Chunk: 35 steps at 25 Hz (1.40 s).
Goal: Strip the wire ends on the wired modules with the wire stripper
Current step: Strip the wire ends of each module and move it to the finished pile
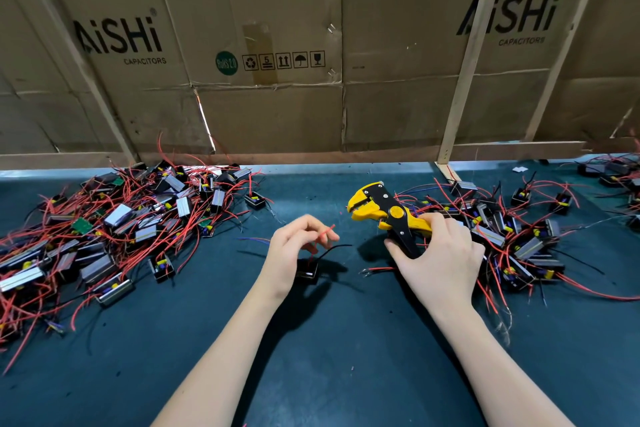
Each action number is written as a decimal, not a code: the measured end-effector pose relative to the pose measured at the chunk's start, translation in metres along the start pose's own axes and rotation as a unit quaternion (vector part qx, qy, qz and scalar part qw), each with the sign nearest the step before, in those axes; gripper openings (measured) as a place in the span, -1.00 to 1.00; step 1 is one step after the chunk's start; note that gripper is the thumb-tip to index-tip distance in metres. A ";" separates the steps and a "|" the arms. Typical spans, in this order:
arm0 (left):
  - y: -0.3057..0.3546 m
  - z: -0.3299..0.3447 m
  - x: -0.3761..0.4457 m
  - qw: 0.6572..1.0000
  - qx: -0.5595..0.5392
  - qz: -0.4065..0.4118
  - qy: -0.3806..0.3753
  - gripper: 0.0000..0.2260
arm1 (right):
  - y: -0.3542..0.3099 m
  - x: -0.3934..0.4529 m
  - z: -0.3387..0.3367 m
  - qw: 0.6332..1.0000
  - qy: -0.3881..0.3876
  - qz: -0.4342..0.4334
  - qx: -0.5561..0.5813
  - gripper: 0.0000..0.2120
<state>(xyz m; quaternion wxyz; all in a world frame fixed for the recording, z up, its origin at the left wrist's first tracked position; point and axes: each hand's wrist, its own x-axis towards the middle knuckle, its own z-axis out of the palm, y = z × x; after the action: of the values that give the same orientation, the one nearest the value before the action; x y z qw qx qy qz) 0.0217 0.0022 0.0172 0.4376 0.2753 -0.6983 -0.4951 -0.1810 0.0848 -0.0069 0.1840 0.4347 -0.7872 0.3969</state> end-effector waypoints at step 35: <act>-0.008 0.005 -0.003 0.973 0.227 -0.023 0.041 -0.78 | -0.008 -0.003 -0.003 0.991 0.030 -0.126 -0.036 -0.54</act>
<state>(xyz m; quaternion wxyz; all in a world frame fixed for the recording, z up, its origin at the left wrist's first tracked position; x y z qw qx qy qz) 0.0184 0.0037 0.0081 0.3805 0.4032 -0.7673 -0.3223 -0.1729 0.0869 -0.0034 0.2713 0.5116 -0.7341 0.3546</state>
